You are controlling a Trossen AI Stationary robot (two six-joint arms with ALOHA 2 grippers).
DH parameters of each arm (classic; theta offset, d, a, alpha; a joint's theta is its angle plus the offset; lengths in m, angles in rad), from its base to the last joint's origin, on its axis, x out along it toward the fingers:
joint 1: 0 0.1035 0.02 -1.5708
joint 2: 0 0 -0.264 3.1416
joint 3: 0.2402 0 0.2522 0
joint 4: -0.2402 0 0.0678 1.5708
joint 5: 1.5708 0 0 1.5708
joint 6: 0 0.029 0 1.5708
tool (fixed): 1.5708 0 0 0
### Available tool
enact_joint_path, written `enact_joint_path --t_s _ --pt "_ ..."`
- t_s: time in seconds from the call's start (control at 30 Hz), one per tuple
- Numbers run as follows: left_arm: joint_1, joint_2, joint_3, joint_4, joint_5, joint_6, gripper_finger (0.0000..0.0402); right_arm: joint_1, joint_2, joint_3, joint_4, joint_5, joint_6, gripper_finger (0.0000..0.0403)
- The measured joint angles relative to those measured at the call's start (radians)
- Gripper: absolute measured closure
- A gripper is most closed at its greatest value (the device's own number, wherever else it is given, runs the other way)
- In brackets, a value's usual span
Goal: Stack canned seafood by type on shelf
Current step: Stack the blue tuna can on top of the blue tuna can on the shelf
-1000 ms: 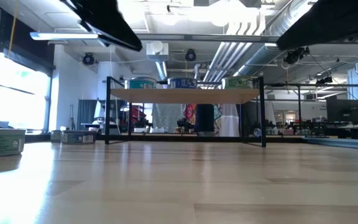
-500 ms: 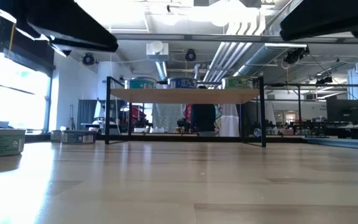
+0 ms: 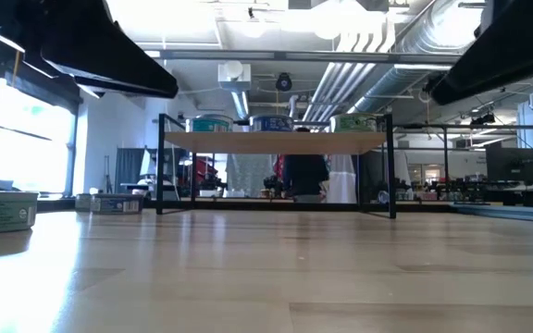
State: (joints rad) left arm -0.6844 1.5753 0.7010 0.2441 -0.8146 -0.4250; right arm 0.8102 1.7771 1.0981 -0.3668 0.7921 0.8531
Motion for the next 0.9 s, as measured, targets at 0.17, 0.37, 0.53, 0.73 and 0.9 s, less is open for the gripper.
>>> enact_joint_path --t_s 0.17,0.37,0.53,0.73,0.9 --pt "-0.012 0.0 0.0 0.002 0.0 -0.057 0.0338 -0.032 0.0 0.0 0.008 0.004 -0.041 0.024" --pt "-0.127 -0.047 0.045 -0.212 0.002 -0.091 0.0344 -0.081 0.0 0.0 0.049 0.047 -0.051 0.024" --pt "-0.254 -0.112 0.131 -0.692 -0.132 -0.457 0.0362 -0.114 0.014 0.0 0.066 0.05 -0.08 0.024" --pt "-0.263 -0.135 0.133 -1.144 -0.371 -1.099 0.0388 -0.139 0.038 0.0 0.117 0.045 -0.114 0.024" --pt "-0.1 -0.135 0.128 -1.441 -0.217 -1.32 0.04 -0.138 0.044 0.0 0.128 0.041 -0.139 0.024"
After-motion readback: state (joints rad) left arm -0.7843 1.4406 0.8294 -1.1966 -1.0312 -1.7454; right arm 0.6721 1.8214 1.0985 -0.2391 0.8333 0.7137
